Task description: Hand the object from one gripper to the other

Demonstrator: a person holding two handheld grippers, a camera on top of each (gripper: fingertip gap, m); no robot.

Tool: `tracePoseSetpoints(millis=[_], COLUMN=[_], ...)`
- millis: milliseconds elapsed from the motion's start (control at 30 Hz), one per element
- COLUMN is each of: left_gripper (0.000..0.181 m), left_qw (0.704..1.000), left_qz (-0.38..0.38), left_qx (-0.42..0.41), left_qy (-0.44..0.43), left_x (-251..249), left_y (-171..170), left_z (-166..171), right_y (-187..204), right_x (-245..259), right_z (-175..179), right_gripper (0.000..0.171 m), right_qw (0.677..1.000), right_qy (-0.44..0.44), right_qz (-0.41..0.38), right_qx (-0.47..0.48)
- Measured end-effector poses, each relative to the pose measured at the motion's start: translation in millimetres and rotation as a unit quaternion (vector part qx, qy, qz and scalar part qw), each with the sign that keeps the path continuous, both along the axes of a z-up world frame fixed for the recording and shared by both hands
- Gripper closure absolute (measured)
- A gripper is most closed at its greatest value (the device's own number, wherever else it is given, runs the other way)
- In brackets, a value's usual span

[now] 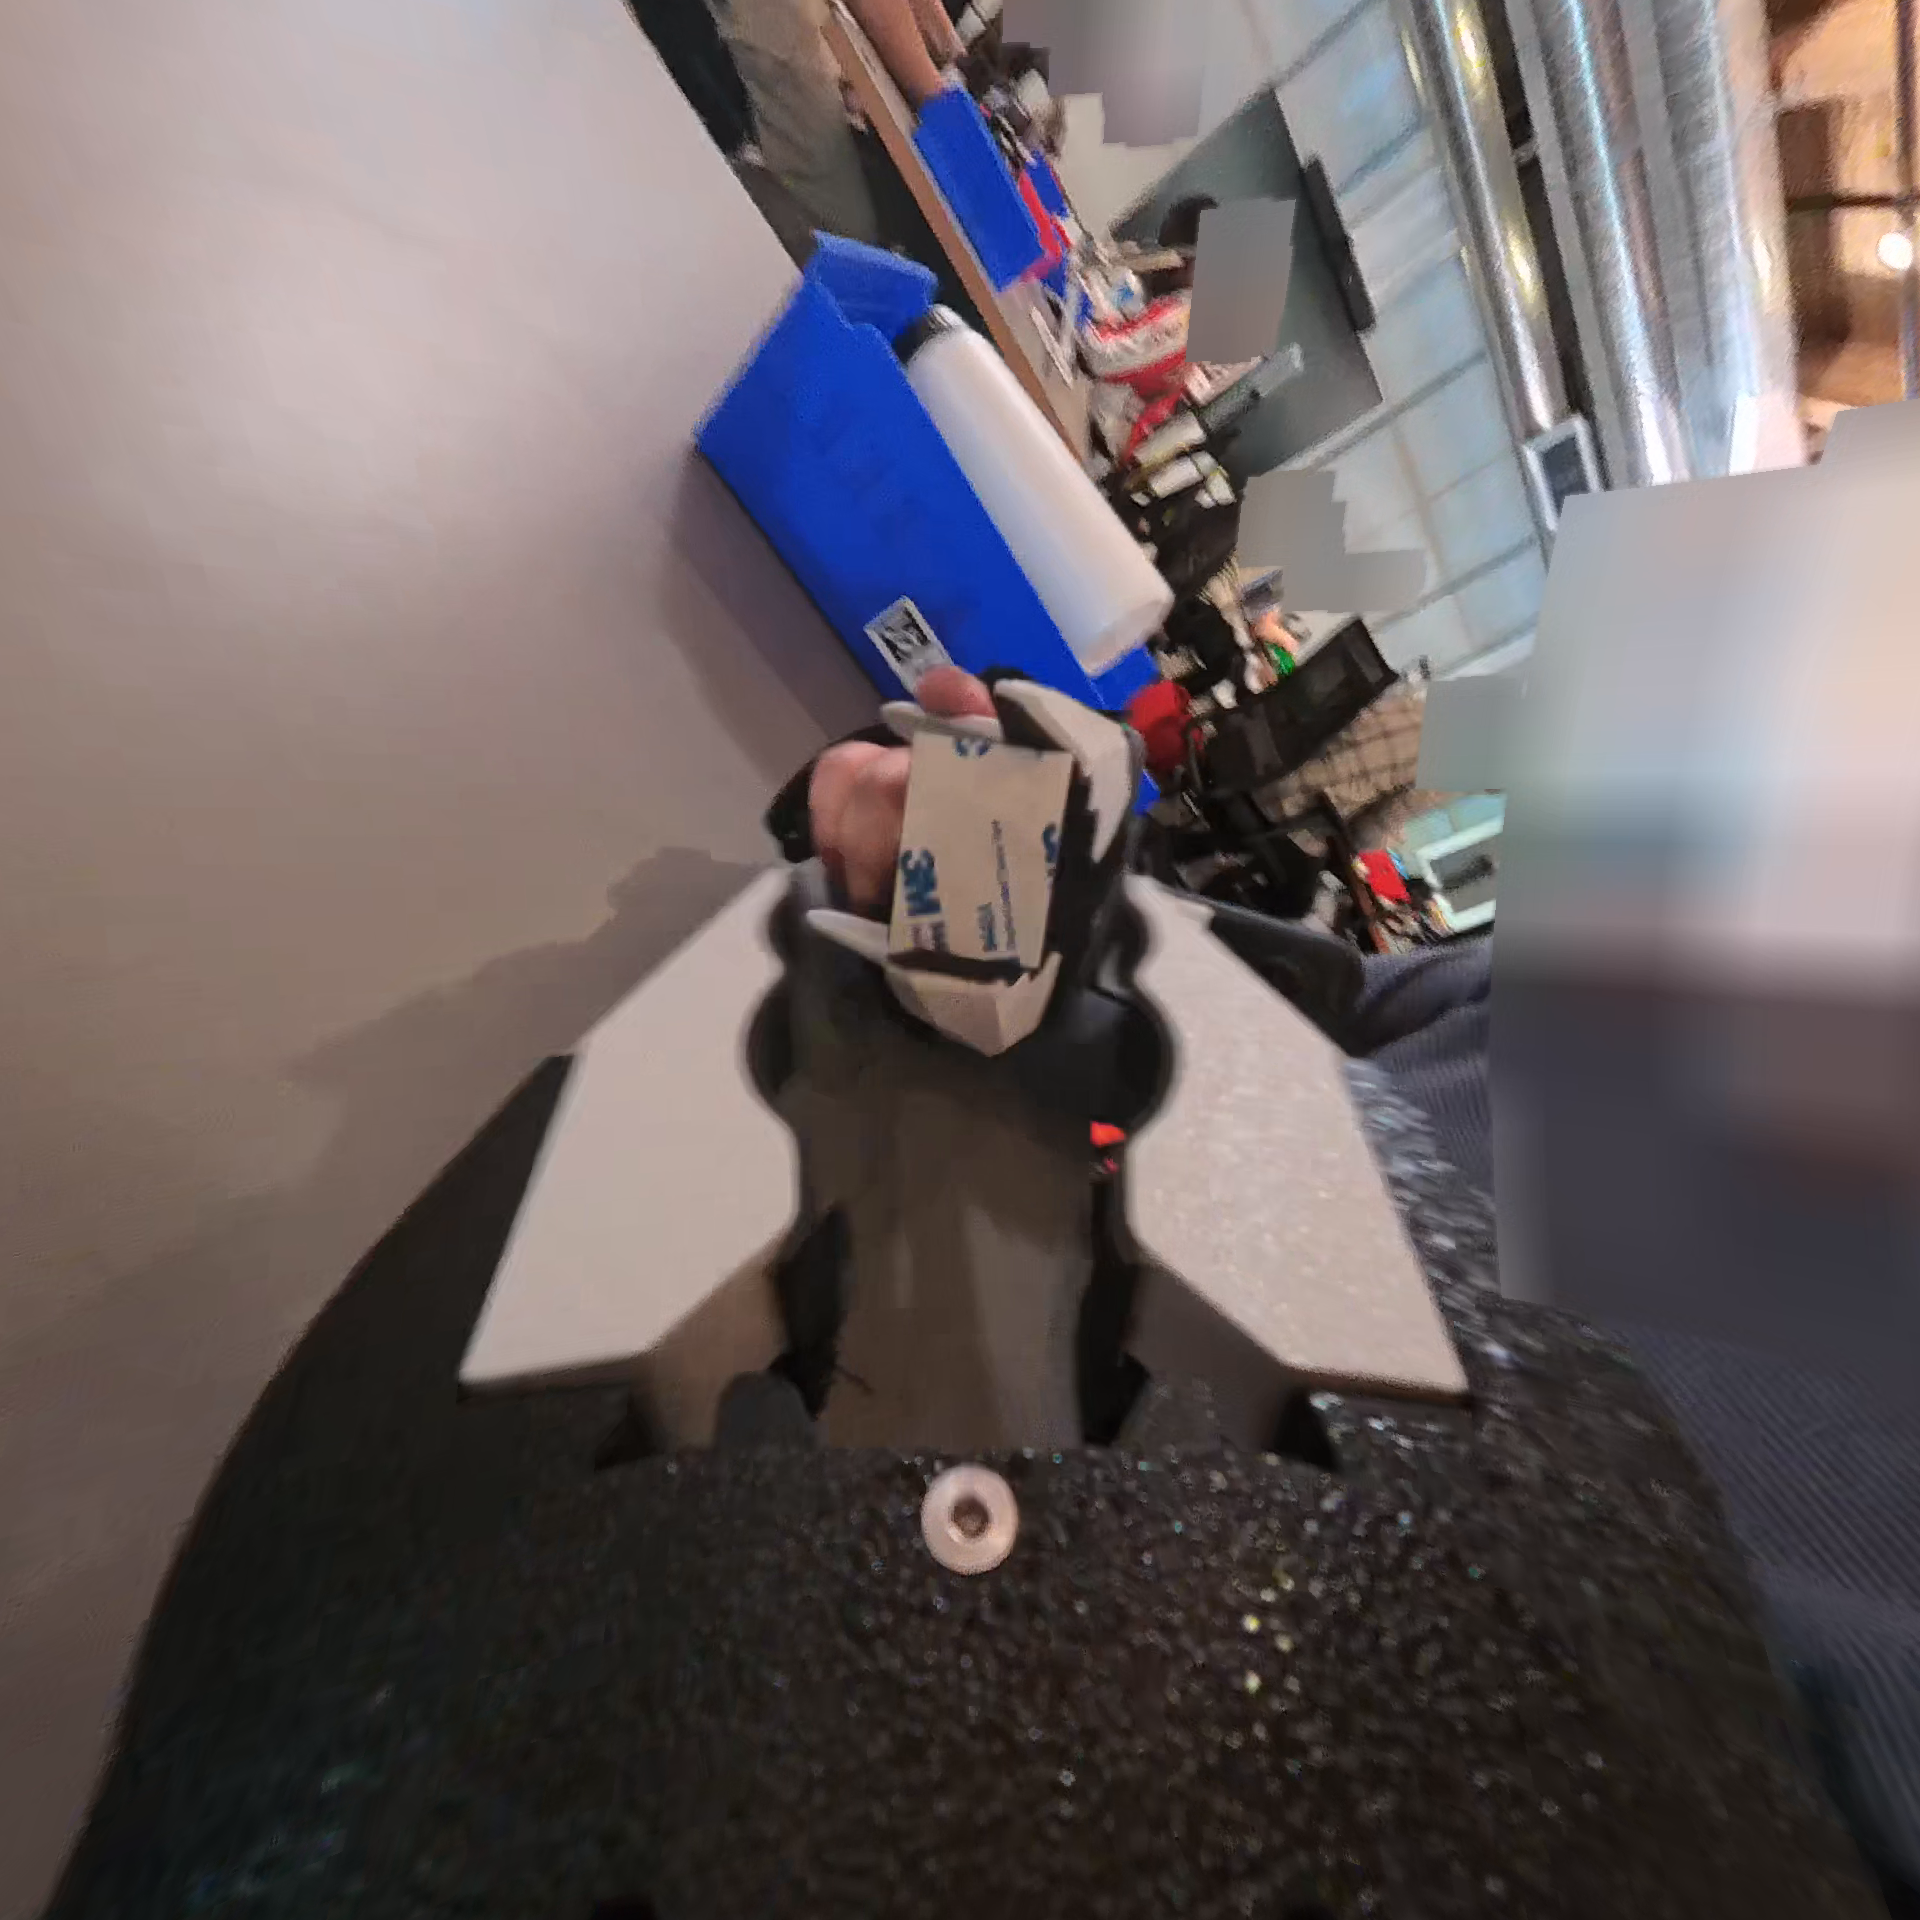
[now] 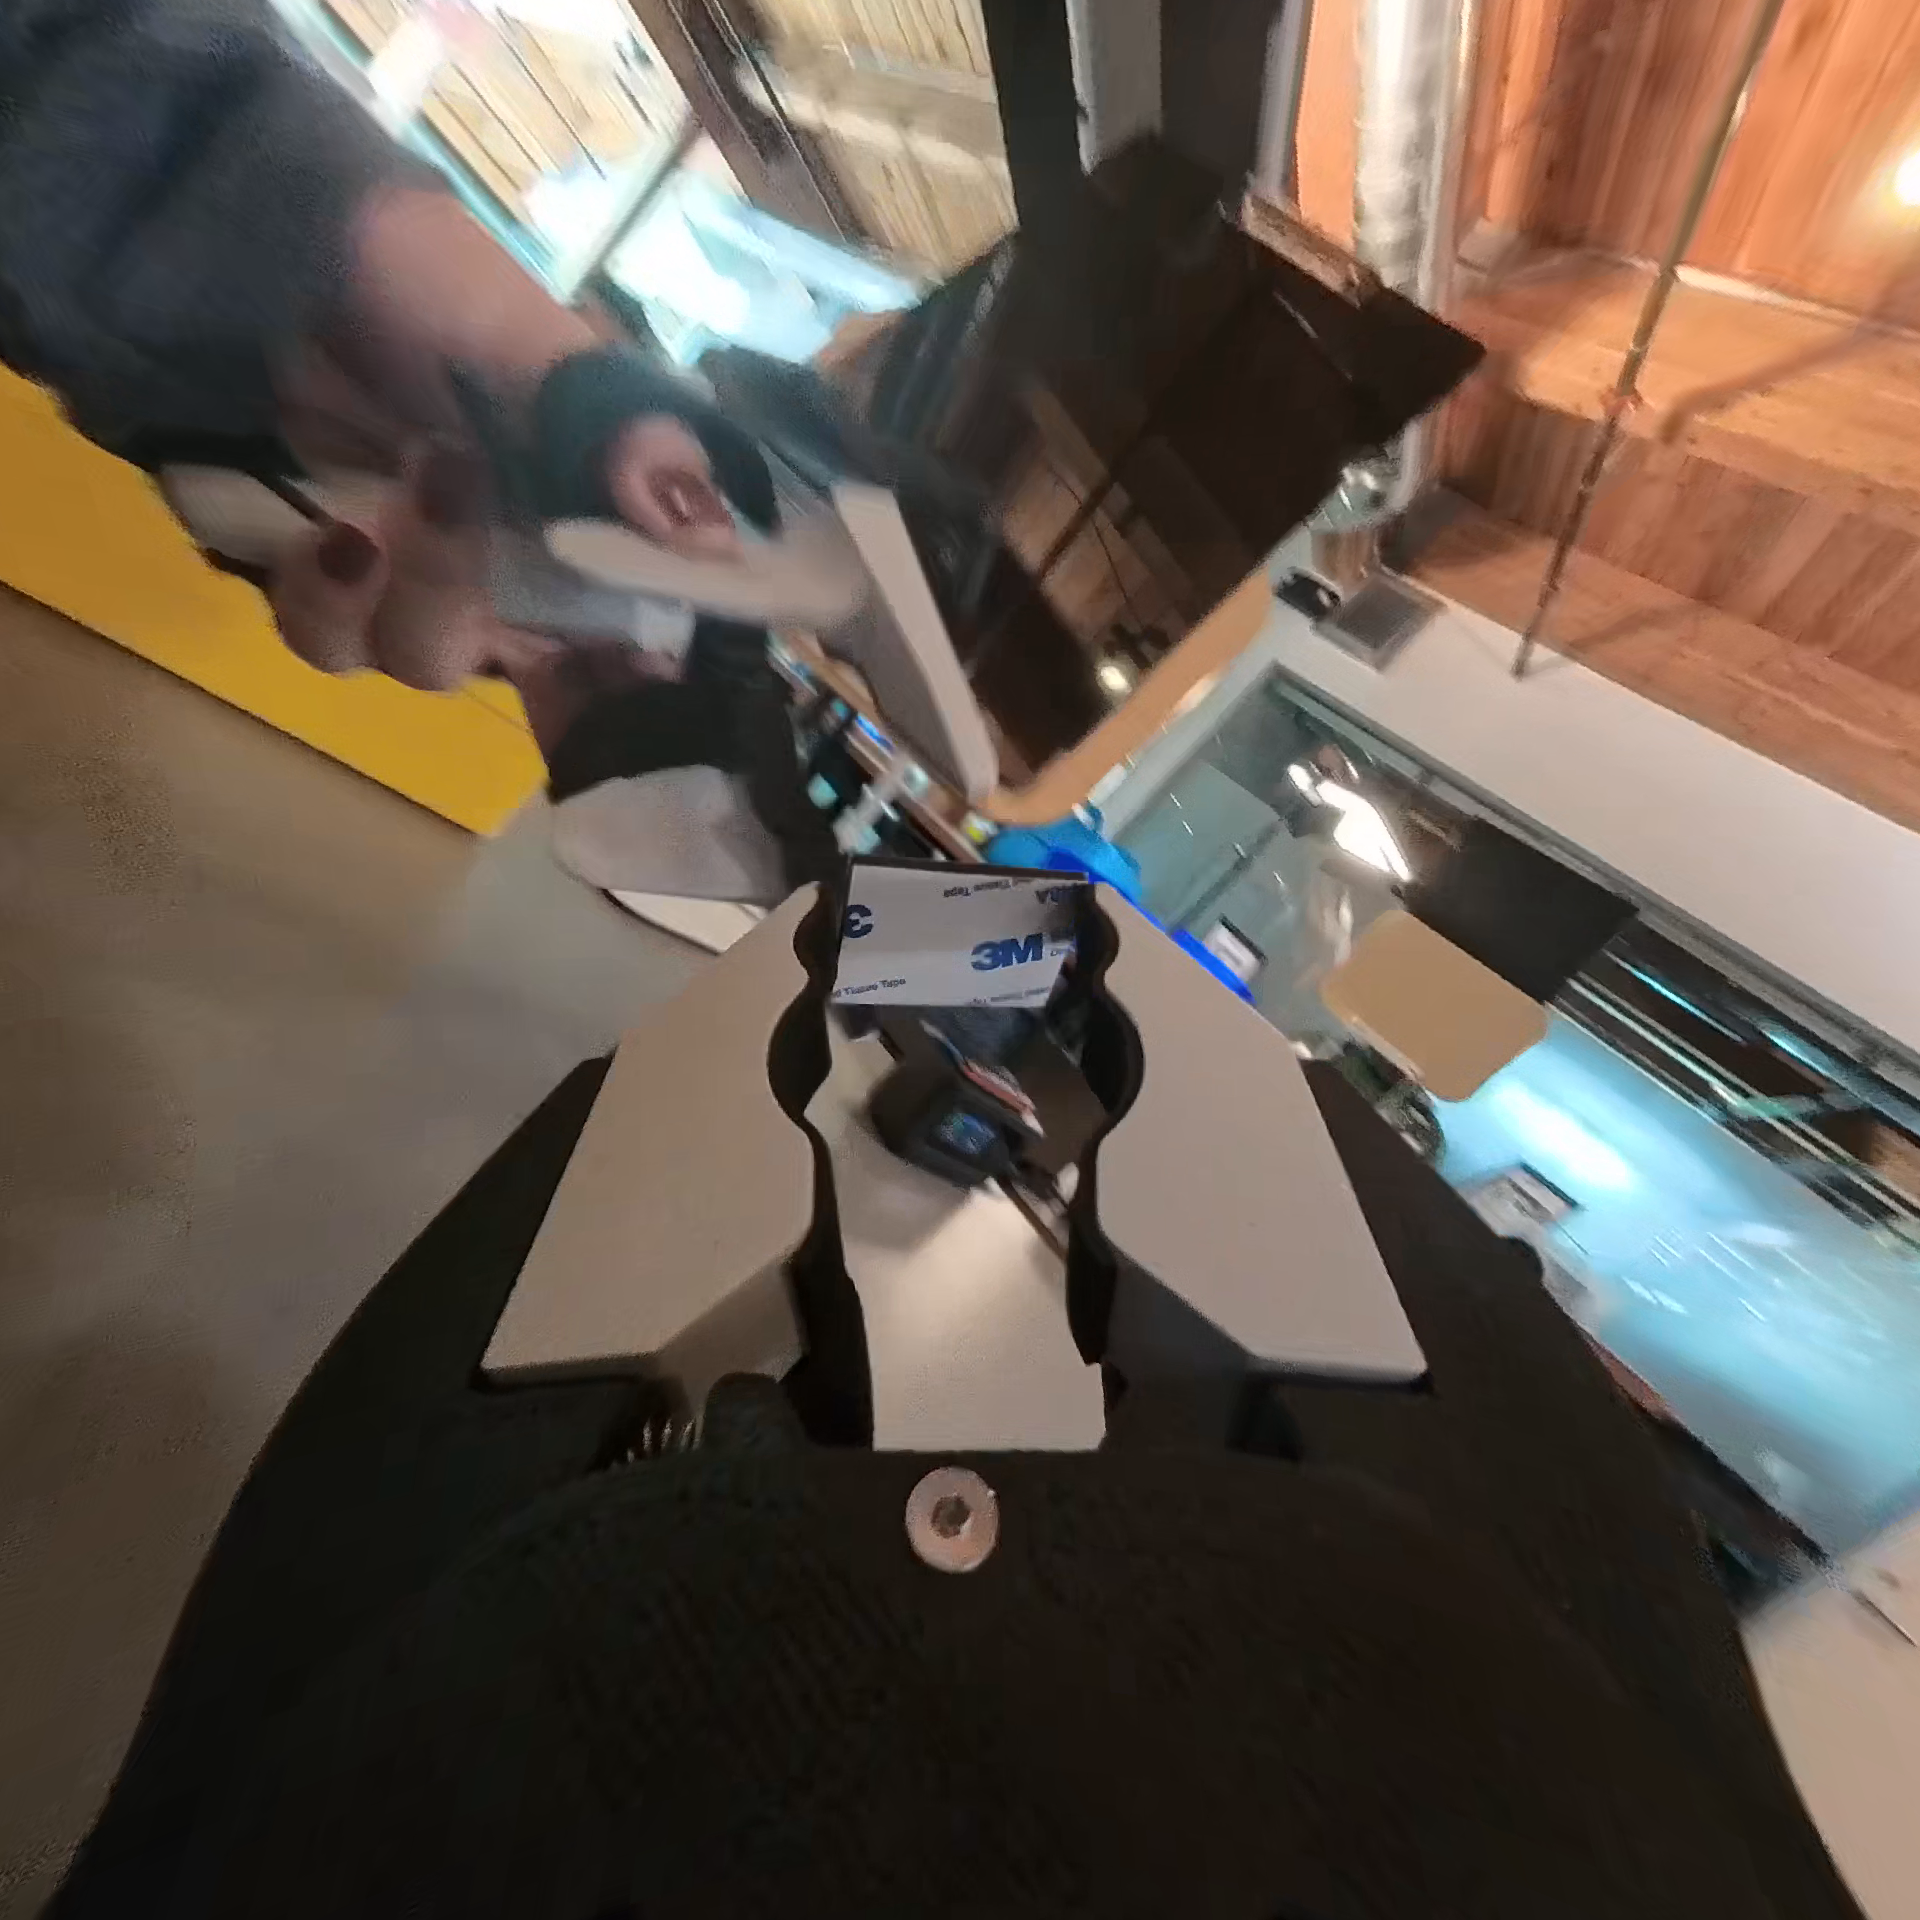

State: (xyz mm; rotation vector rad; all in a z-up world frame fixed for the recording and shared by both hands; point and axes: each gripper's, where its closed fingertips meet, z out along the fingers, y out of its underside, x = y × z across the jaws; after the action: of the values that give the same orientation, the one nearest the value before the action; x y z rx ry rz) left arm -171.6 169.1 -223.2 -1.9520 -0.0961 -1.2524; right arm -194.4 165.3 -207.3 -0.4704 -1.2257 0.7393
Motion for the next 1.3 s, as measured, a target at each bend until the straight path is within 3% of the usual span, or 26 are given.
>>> tracePoseSetpoints(millis=[33,167,267,567,667,733,767,833,900,967,1067,1167,1300], left_gripper=[0.108,0.105,0.118,0.178,0.180,0.180,0.180,0.180,0.181,0.181,0.181,0.181,0.181], left_qw=[0.999,0.964,0.934,0.935,0.945,0.958,0.960,0.955,0.948,0.941,0.931,0.926,0.924], left_qz=[0.027,0.155,0.176,0.119,0.089,0.088,0.079,0.060,0.042,0.028,0.027,0.029,0.030], left_qx=[0.003,0.086,0.116,0.152,0.144,0.175,0.210,0.271,0.312,0.337,0.364,0.377,0.380], left_qy=[0.020,0.200,0.287,0.299,0.280,0.209,0.168,0.104,0.053,0.007,-0.013,-0.005,0.021], left_x=[-6.4,-33.2,-31.4,-9.9,-17.6,-25.9,-26.5,-26.6,-23.4,-20.7,-20.8,-17.2,-12.6], left_y=[6.2,30.7,42.3,66.5,67.4,68.4,66.9,61.9,55.8,50.6,47.9,47.7,50.8], left_z=[-3.5,-6.0,-11.1,-26.3,-33.1,-22.3,-13.0,-0.6,3.2,7.3,12.4,11.8,7.7], right_y=[12.6,62.4,71.0,64.7,61.2,61.4,61.9,54.2,44.8,48.8,57.3,57.1,50.1], right_x=[-3.3,-12.6,-13.9,-14.4,-5.3,-2.9,-1.9,-0.8,1.3,3.2,2.4,0.3,0.6], right_z=[-3.5,-24.4,-29.8,-30.8,-10.8,-9.5,-8.9,-11.6,-12.4,-11.1,-13.8,-19.2,-21.1], right_gripper=[0.127,0.127,0.127,0.125,0.095,0.089,0.090,0.113,0.129,0.129,0.131,0.146,0.146], right_qw=[0.999,0.979,0.970,0.970,0.987,0.992,0.990,0.976,0.938,0.893,0.843,0.800,0.782], right_qy=[-0.011,-0.069,-0.084,-0.079,-0.027,-0.022,-0.023,-0.043,-0.073,-0.086,-0.111,-0.147,-0.170], right_qz=[-0.036,-0.186,-0.218,-0.213,-0.159,-0.096,-0.063,0.038,0.146,0.208,0.250,0.283,0.309], right_qx=[0.001,0.041,0.065,0.092,-0.003,-0.080,-0.121,-0.212,-0.307,-0.390,-0.463,-0.508,-0.514])
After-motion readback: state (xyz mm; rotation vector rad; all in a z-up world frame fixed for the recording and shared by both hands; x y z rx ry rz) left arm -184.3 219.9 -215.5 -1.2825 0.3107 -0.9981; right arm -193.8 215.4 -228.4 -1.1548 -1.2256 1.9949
